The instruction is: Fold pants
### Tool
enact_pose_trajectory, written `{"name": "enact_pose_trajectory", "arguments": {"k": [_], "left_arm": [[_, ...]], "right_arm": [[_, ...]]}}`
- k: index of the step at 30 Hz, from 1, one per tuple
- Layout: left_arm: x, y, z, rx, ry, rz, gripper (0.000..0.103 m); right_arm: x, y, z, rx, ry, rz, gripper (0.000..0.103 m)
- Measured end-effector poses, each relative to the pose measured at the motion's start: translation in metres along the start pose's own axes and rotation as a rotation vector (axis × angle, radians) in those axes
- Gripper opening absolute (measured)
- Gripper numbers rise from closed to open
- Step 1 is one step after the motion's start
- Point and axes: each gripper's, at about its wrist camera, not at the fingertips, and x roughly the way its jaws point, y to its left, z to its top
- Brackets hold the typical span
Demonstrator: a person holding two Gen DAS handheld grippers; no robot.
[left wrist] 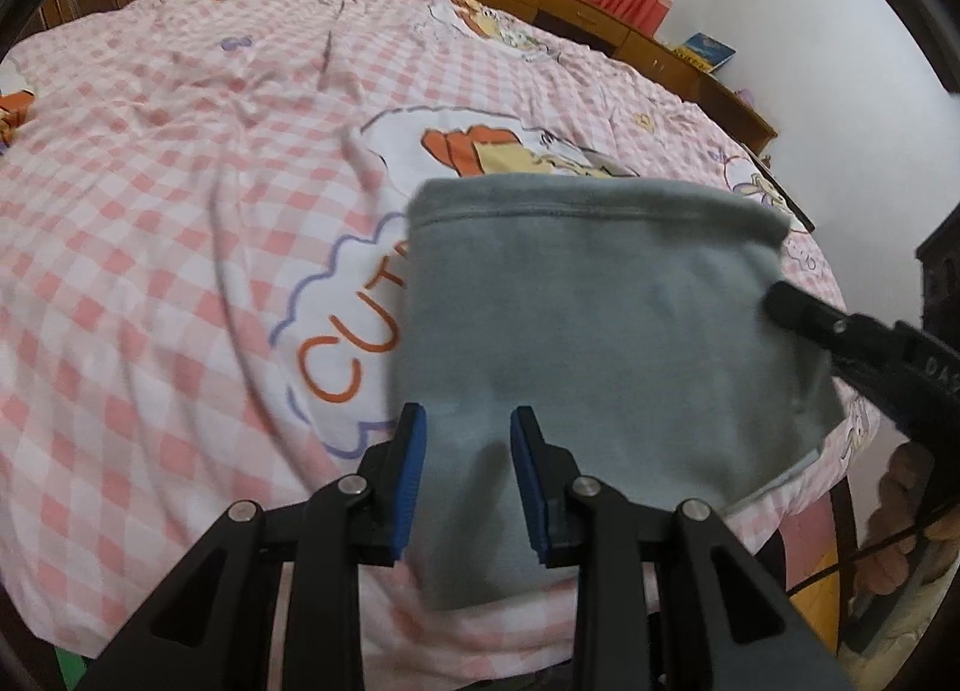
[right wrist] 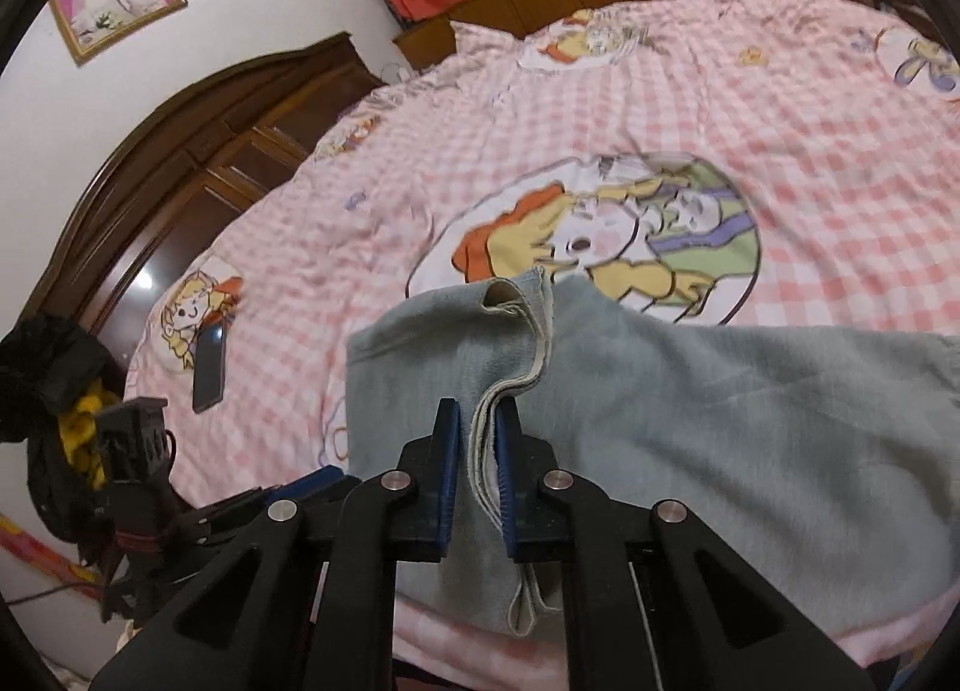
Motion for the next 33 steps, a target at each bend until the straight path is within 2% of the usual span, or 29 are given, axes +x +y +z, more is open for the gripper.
{"name": "enact_pose_trajectory", "arguments": {"k": [2, 6, 11, 18, 23, 28, 33], "left_arm": [[-0.005, 0.001, 0.000, 0.002, -0.011, 0.014, 0.033], [-0.012, 0.003, 0.001, -0.007, -0.021, 0.014, 0.033], [-0.014, -0.008, 0.002, 0.021, -0.028, 0.008, 0.033], [-0.004, -0.029, 0.000, 0.072, -0.002, 0.002, 0.033], [0.004, -0.044, 0.002, 0.104, 0.016, 0.005, 0.033], [0.012, -0.058, 0.005, 0.135, 0.026, 0.005, 0.033], [0.025, -0.074, 0.006, 0.175, 0.042, 0.001, 0.033]], "right_arm": [[-0.013, 0.004, 0.001, 0.009, -0.023, -0.033, 0.012], [-0.040, 0.001, 0.005, 0.056, -0.065, -0.044, 0.012], [-0.086, -0.011, 0.014, 0.087, -0.166, -0.109, 0.012], [-0.131, -0.058, 0.010, 0.161, -0.236, -0.225, 0.012], [-0.133, -0.100, -0.003, 0.220, -0.228, -0.279, 0.012], [-0.107, -0.149, -0.015, 0.296, -0.164, -0.325, 0.012], [-0.080, -0.187, -0.032, 0.377, -0.112, -0.327, 0.012]]}}
